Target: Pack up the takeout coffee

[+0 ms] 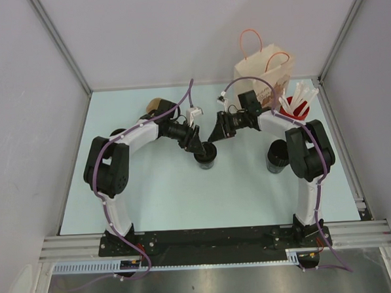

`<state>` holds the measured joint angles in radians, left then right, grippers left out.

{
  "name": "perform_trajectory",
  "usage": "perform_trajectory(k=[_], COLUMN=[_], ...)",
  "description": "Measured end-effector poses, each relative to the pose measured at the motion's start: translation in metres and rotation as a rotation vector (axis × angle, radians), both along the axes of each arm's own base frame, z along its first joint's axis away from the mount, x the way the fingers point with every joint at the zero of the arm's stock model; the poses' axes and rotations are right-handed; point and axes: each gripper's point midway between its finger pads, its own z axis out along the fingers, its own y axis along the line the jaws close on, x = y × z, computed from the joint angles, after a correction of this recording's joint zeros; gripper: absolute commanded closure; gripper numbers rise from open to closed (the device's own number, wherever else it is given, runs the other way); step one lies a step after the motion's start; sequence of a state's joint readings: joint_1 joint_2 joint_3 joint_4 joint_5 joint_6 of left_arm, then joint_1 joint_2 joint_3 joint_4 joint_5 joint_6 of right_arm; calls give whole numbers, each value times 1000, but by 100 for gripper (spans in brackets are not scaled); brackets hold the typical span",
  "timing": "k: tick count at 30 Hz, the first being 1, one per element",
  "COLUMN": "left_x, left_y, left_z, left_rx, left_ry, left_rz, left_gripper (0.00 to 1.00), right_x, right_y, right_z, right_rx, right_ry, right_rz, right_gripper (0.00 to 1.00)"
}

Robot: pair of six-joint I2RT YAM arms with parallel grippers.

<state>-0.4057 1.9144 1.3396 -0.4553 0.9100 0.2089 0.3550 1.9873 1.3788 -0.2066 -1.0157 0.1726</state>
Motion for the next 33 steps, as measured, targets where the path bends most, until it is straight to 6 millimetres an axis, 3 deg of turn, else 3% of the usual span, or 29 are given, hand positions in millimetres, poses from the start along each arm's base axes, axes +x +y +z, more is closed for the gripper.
perform_trajectory(k=[10, 33], left_x=[0, -1], left_y=[0, 1], left_z=[1, 1], left_rx=[1, 6], left_ry=[-4, -8], left_rz=[0, 1], left_gripper=[49, 49], right_x=[7, 0], right_y=[-5, -1], right_z=[-4, -9], right_rx=[-23, -101], right_ry=[-6, -96], right_rz=[-32, 9], right_gripper=[63, 67])
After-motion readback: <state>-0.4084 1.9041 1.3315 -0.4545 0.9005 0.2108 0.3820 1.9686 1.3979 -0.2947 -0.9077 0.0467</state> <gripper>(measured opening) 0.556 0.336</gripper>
